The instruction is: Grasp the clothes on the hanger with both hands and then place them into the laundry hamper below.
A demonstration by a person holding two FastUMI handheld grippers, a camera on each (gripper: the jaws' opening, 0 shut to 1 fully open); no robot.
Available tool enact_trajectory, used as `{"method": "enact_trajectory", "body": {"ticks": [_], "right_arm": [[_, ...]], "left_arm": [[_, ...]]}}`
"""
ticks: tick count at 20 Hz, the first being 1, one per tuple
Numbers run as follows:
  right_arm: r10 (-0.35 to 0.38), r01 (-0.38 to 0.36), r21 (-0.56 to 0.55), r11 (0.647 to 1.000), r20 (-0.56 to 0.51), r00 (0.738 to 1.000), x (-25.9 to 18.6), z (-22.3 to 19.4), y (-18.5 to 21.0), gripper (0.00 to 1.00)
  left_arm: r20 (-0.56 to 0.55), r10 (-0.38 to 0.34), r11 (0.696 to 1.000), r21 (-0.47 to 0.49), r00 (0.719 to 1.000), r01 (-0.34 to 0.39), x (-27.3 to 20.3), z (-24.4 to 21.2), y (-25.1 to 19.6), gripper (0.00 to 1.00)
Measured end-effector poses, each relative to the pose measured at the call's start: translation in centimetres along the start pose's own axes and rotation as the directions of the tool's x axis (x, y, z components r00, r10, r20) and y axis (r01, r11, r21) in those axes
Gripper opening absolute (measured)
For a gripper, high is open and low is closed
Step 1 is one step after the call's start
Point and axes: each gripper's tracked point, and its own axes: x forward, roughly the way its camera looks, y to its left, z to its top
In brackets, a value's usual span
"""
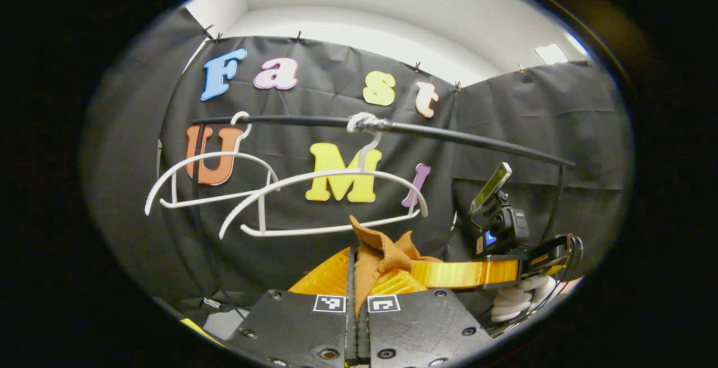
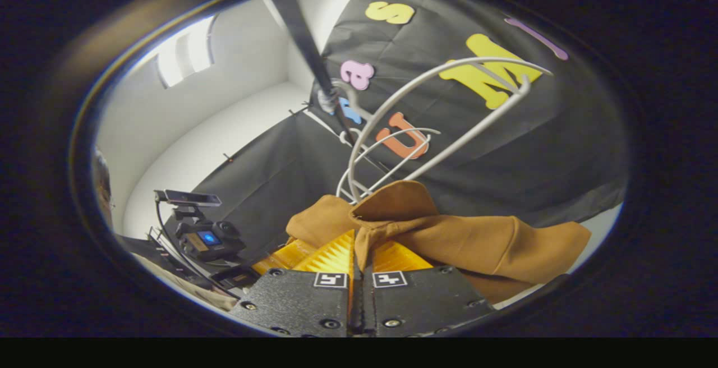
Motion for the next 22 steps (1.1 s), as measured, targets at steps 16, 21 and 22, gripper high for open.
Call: {"method": "enact_trajectory", "body": {"ticks": [16,21,22], "right_arm": [[-0.411,0.414,-0.046,0.909,-0.267,0.872,-1.4,-16.0,-16.2,0.03],[-0.595,0.657,-0.055,0.752,-0.487,0.639,-5.3,-27.6,-25.5,0.05],[-0.619,0.693,-0.069,0.718,-0.518,0.590,-6.1,-29.2,-26.2,0.05]], "left_arm": [[-0.340,0.066,0.970,-0.200,0.938,-0.141,-1.0,-23.5,3.9,0.00],[-0.617,0.091,0.947,-0.189,0.782,-0.260,-5.4,-37.6,3.5,0.01],[-0.661,0.093,0.945,-0.176,0.744,-0.274,-6.4,-39.7,3.1,0.01]]}}
